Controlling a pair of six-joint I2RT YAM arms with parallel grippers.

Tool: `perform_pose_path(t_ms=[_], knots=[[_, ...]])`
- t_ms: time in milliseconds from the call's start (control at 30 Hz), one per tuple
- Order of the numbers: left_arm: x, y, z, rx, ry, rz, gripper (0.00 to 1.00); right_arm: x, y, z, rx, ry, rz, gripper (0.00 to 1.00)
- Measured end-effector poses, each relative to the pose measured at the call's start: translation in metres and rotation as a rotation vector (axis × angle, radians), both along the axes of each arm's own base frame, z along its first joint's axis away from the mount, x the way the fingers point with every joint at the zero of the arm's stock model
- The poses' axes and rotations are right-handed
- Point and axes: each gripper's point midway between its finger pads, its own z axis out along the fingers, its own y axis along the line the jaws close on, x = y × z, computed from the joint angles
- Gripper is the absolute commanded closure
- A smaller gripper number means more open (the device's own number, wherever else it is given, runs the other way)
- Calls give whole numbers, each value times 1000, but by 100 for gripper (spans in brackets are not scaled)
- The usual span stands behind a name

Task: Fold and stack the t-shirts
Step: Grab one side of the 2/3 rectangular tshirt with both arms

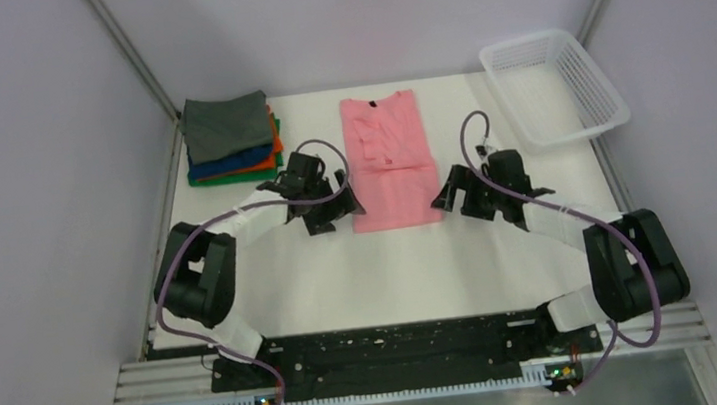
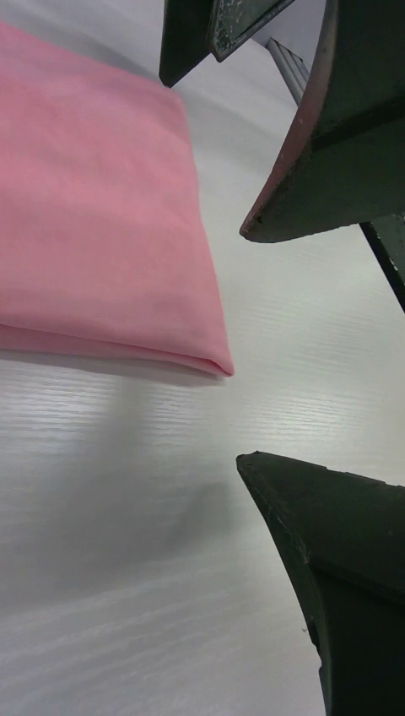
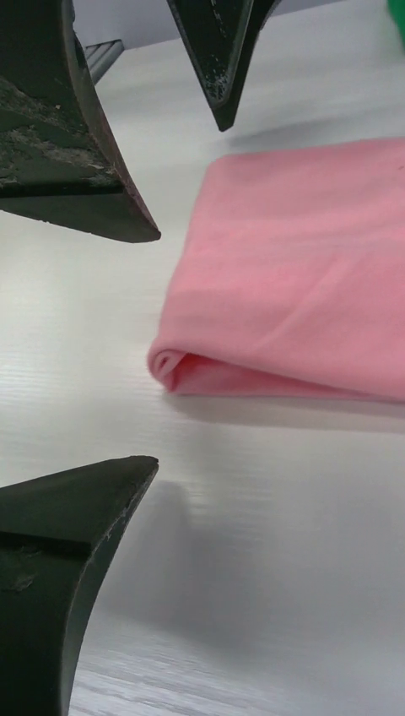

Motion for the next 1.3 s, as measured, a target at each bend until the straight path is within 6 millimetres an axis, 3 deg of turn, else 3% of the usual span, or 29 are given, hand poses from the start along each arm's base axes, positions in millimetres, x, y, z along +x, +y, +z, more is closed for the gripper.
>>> perform_pose_path(t_ms=[167,367,567,733,933,967,1033,1100,1300], knots=[[-26,-10,-24,-3,74,-24,16,-31,-4,-21,24,72,-26,12],[-19,-19,-31,-42,86,-9,46,-28,3,-23,63,76,-29,39],[-23,-28,-40,-44,106,-20,74,-26,9,-34,63,104,-21,53],[-25,-29,-45,-38,120,-20,79,-25,12,-38,58,112,-19,59],[-19,-32,-46,-35,123,-18,94,-21,15,-41,55,115,-13,68],[-18,-33,-46,-35,122,-16,100,-20,16,-41,54,115,-12,72],[-16,-33,-46,-33,120,-15,100,-19,17,-43,49,115,-11,83],[-15,-32,-46,-29,116,-10,100,-18,17,-45,42,119,-10,100],[-17,-33,-46,-36,91,-15,100,-24,20,-47,34,129,-1,100]])
